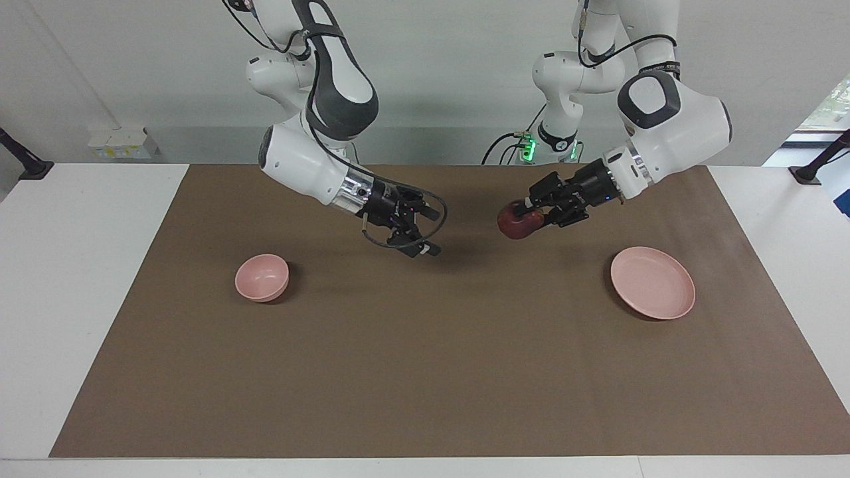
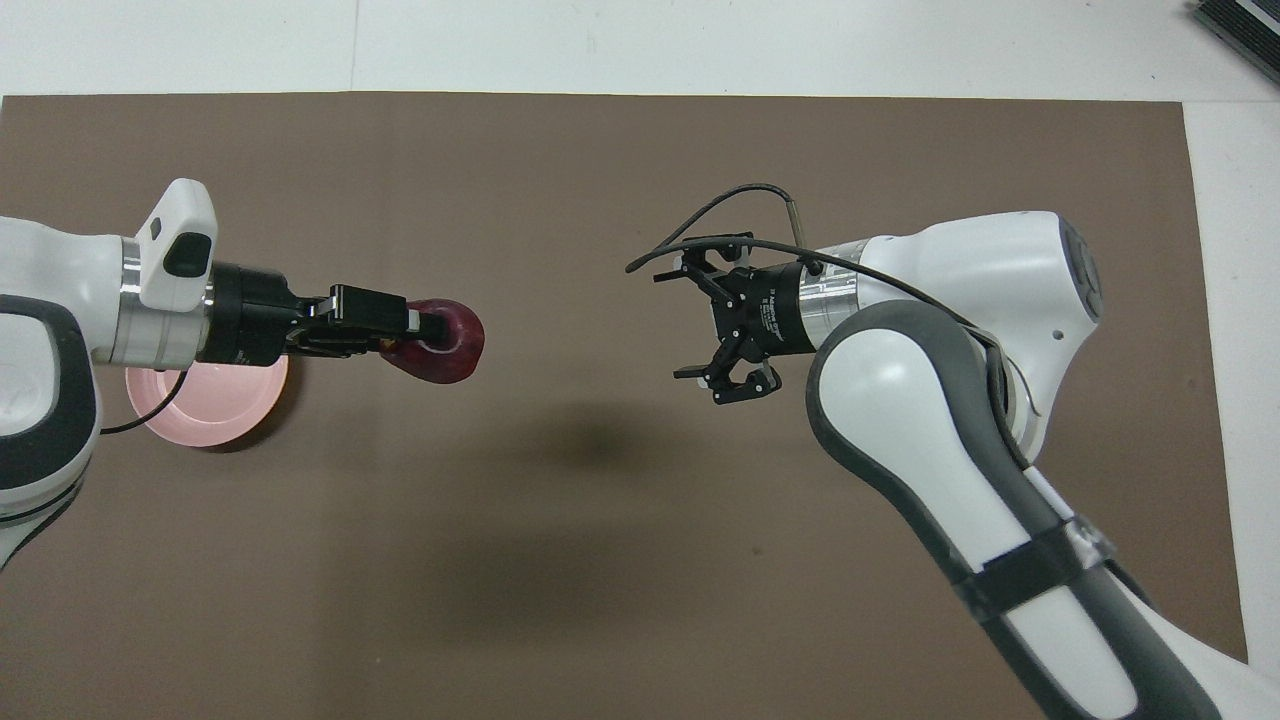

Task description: Move apple from plate to bowl

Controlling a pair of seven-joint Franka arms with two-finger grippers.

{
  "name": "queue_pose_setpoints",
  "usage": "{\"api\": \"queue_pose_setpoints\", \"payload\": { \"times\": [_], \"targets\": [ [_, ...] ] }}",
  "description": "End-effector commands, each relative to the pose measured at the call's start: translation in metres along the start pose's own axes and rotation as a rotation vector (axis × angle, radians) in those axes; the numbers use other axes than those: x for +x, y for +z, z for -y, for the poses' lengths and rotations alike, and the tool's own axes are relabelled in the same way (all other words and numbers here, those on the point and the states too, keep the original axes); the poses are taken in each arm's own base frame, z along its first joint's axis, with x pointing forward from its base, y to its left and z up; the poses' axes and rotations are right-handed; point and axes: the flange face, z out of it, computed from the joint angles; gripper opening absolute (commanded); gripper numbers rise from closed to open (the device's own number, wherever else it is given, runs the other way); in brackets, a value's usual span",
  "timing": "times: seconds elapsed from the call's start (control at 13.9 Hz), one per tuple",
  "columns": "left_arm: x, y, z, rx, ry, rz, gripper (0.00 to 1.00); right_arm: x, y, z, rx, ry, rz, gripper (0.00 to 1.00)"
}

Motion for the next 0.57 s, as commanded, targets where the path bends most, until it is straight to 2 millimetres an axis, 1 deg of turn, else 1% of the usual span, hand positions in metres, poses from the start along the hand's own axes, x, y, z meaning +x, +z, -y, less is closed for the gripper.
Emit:
{"api": "queue_pose_setpoints", "payload": {
  "times": [0.0, 0.07, 0.22, 0.36, 0.5],
  "targets": [
    [-0.006, 0.012, -0.022, -0.002, -0.012, -0.073, 0.0, -0.016, 0.006, 0.0, 0.025, 0.063, 0.048, 1.0],
    [-0.004, 0.018, -0.028, 0.006, -0.02, -0.108, 0.0, -0.02, 0.009, -0.003, 0.019, 0.078, 0.063, 1.0],
    [-0.004, 0.023, -0.038, 0.009, -0.011, -0.128, 0.0, -0.034, 0.028, -0.019, -0.007, 0.099, 0.068, 1.0],
    [-0.002, 0.025, -0.044, 0.009, -0.023, -0.126, 0.0, -0.034, 0.03, -0.025, -0.015, 0.102, 0.065, 1.0],
    [-0.009, 0.038, -0.054, 0.008, -0.017, -0.103, 0.0, -0.035, 0.031, -0.026, -0.013, 0.101, 0.064, 1.0]
  ]
}}
